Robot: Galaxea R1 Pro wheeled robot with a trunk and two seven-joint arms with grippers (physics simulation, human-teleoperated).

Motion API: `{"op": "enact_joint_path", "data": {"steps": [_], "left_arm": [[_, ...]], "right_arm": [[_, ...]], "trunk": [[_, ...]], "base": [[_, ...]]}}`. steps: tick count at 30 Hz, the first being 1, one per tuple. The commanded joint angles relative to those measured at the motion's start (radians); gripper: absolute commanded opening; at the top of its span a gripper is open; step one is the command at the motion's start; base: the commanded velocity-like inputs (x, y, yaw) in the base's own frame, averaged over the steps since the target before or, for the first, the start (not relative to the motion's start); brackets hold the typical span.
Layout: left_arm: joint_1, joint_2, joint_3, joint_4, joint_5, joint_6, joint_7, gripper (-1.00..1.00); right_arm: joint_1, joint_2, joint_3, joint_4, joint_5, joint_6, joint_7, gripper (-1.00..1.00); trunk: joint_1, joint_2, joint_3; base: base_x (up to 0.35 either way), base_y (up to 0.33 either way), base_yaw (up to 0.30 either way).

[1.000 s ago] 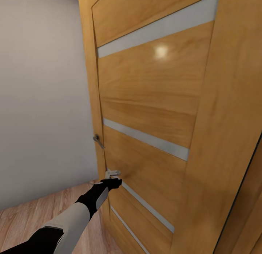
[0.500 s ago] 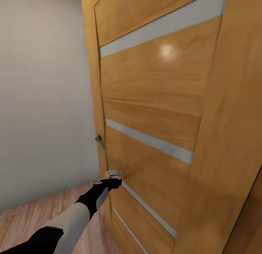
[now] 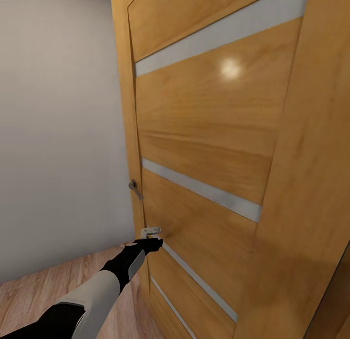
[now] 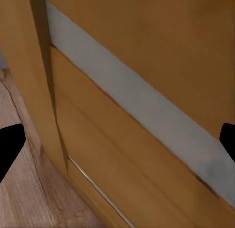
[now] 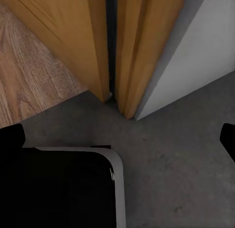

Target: Move the two storage containers from the living room to the garage. In the garage, place one container on the floor and stack the other container on top of it (either order is fine).

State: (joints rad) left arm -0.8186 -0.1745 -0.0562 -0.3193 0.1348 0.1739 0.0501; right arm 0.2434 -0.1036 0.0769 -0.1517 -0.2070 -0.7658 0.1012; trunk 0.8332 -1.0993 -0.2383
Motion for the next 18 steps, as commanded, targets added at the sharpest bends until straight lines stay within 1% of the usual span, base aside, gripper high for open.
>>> {"op": "enact_joint_path", "data": {"steps": [1, 18], "left_arm": [[-0.001, 0.0, -0.005, -0.003, 0.011, 0.005, 0.004, 1.0], [-0.001, 0.0, -0.004, -0.003, 0.011, 0.004, 0.004, 1.0]], "right_arm": [[0.0, -0.001, 0.007, -0.002, -0.011, -0.001, 0.004, 1.0], [0.0, -0.002, 0.009, -0.002, -0.012, -0.003, 0.005, 1.0]], "trunk": [[0.0, -0.001, -0.001], [0.0, -0.001, -0.001]], "base": [[0.0, 0.0, 0.0], [0.0, 0.0, 0.0]]}}
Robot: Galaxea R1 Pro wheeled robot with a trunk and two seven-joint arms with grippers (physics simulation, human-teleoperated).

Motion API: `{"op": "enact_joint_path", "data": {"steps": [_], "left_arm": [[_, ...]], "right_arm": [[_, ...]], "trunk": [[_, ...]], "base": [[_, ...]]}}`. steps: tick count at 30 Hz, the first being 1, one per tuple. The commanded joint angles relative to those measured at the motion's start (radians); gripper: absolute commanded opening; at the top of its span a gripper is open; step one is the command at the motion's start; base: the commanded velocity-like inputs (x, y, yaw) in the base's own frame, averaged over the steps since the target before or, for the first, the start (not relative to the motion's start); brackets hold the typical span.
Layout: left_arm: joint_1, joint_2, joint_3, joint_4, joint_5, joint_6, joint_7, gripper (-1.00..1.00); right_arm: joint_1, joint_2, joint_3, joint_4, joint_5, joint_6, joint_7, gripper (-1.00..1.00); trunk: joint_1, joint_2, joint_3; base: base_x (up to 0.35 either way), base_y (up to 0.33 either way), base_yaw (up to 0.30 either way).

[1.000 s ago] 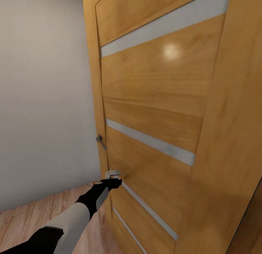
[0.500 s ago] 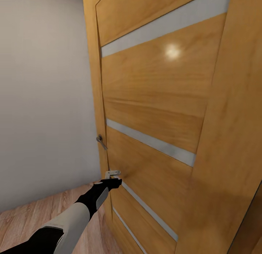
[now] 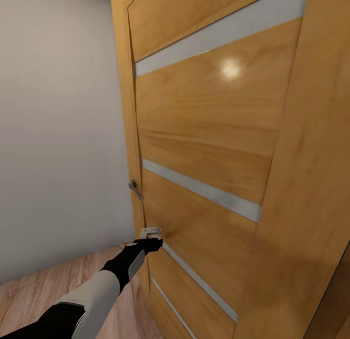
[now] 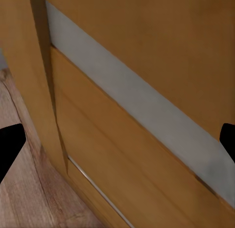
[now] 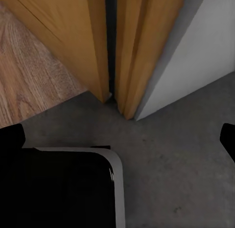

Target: Move the two storage containers from the living room to the garage. In the garage, place one container on the floor and stack the other container on top of it (either order is fine).

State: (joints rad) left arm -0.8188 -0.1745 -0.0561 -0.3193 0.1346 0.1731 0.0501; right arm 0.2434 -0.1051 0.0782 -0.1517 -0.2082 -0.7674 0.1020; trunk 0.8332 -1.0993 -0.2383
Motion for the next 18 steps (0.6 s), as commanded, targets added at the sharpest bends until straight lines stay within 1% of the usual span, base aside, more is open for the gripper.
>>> {"op": "enact_joint_path", "data": {"steps": [1, 8, 18], "left_arm": [[0.0, 0.0, -0.005, -0.003, 0.011, 0.005, 0.004, 1.0], [0.0, 0.0, -0.005, -0.003, 0.011, 0.005, 0.004, 1.0], [0.0, 0.0, -0.005, -0.003, 0.011, 0.005, 0.004, 1.0]], "right_arm": [[0.0, -0.001, 0.008, -0.002, -0.011, -0.001, 0.004, 1.0], [0.0, -0.001, 0.008, -0.002, -0.011, -0.001, 0.004, 1.0], [0.0, -0.001, 0.008, -0.002, -0.01, -0.001, 0.004, 1.0]], "trunk": [[0.0, -0.001, -0.001], [0.0, -0.001, -0.001], [0.0, -0.001, -0.001]], "base": [[0.014, 0.0, 0.0], [0.157, -0.034, 0.0], [0.022, -0.007, 0.0]]}}
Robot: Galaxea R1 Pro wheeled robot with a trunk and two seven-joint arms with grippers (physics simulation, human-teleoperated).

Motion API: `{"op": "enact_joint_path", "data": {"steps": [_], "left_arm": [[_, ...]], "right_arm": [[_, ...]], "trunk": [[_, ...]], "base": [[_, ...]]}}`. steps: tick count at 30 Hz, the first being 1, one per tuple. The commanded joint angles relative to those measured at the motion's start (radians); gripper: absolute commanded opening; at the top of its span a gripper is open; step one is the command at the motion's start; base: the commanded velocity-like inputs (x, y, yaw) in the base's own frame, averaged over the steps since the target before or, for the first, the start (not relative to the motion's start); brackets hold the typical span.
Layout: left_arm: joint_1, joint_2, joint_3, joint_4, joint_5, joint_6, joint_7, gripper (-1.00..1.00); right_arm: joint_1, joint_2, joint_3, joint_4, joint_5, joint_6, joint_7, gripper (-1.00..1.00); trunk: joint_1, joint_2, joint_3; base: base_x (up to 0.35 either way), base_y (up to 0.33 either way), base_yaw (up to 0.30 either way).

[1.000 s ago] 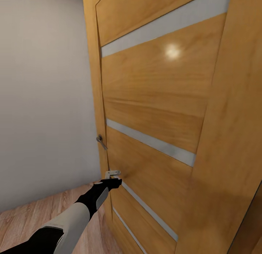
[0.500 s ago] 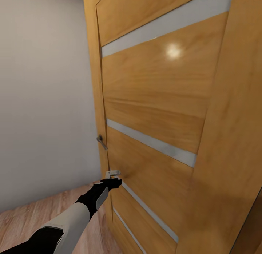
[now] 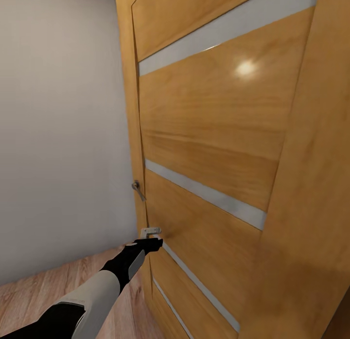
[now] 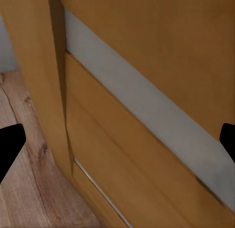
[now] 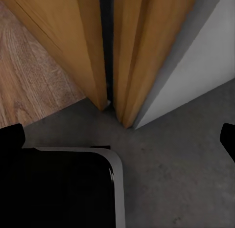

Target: Move the two storage containers from the living room to the garage. In the garage, place one container on the floor and stack the other container on top of it (either order is fine).

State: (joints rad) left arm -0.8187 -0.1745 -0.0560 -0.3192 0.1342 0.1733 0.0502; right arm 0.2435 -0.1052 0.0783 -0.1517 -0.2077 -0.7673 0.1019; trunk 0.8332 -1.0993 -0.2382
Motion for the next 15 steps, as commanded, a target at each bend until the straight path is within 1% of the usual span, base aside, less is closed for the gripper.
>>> {"op": "enact_joint_path", "data": {"steps": [1, 12, 15], "left_arm": [[0.0, 0.0, -0.005, -0.003, 0.012, 0.005, 0.004, 1.0], [0.0, 0.0, -0.005, -0.003, 0.012, 0.006, 0.004, 1.0], [0.0, 0.0, -0.005, -0.003, 0.012, 0.006, 0.004, 1.0]], "right_arm": [[0.0, -0.001, 0.008, -0.002, -0.011, -0.001, 0.004, 1.0], [0.0, -0.001, 0.008, -0.002, -0.01, -0.001, 0.004, 1.0], [0.0, -0.001, 0.008, -0.002, -0.01, 0.0, 0.004, 1.0]], "trunk": [[0.0, -0.001, -0.001], [0.0, -0.001, -0.001], [0.0, -0.001, 0.0]], "base": [[0.002, -0.001, 0.0], [0.0, 0.0, -0.001], [0.0, 0.0, -0.088]]}}
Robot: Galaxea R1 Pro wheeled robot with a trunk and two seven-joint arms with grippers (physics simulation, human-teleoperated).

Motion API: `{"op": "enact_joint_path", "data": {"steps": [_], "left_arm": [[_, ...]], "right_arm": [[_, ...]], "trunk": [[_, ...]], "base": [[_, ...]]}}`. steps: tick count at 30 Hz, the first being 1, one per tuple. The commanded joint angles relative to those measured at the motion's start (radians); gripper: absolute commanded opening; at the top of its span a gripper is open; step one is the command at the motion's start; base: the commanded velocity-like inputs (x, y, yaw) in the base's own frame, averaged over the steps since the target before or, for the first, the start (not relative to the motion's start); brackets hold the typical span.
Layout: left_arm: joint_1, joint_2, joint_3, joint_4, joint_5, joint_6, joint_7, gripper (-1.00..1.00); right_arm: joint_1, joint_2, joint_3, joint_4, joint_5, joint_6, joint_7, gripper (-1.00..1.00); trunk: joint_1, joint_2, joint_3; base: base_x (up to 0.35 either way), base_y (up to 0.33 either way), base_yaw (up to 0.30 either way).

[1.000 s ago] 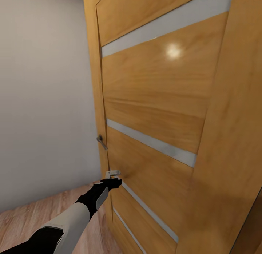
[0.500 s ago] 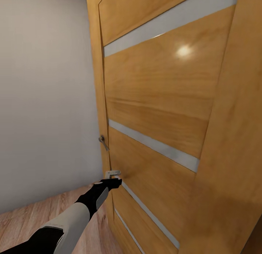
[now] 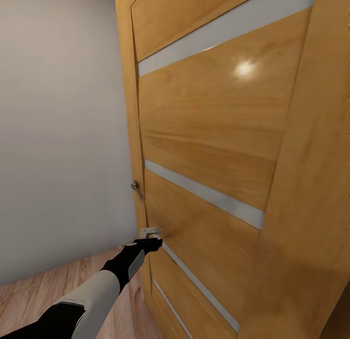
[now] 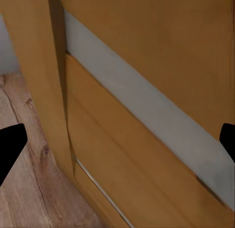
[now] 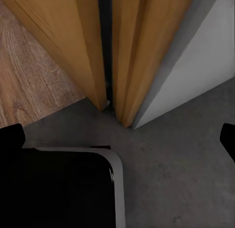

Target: Move the two storage containers from the living room to the garage. In the garage, place one container on the floor and stack the other container on top of it (either order is fine).

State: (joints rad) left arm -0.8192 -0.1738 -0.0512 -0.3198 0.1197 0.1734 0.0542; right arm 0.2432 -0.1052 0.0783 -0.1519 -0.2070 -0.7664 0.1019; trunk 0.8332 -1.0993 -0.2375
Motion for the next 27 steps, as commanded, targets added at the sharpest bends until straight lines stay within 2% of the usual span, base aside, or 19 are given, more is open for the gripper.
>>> {"op": "enact_joint_path", "data": {"steps": [1, 13, 27], "left_arm": [[0.0, -0.001, -0.01, -0.002, 0.026, 0.005, 0.0, 1.0], [0.0, -0.001, -0.01, -0.002, 0.026, 0.005, 0.0, 1.0], [0.0, -0.001, -0.01, -0.002, 0.026, 0.006, 0.0, 1.0]], "right_arm": [[0.0, -0.001, 0.008, -0.002, -0.011, -0.001, 0.004, 1.0], [0.001, -0.001, 0.008, -0.002, -0.012, -0.001, 0.004, 1.0], [0.001, -0.001, 0.008, -0.002, -0.012, -0.001, 0.004, 1.0]], "trunk": [[0.0, -0.001, -0.001], [0.0, -0.001, 0.006], [0.0, -0.001, 0.007]], "base": [[0.0, 0.0, -0.169], [0.0, 0.0, -0.212], [0.0, 0.0, -0.018]]}}
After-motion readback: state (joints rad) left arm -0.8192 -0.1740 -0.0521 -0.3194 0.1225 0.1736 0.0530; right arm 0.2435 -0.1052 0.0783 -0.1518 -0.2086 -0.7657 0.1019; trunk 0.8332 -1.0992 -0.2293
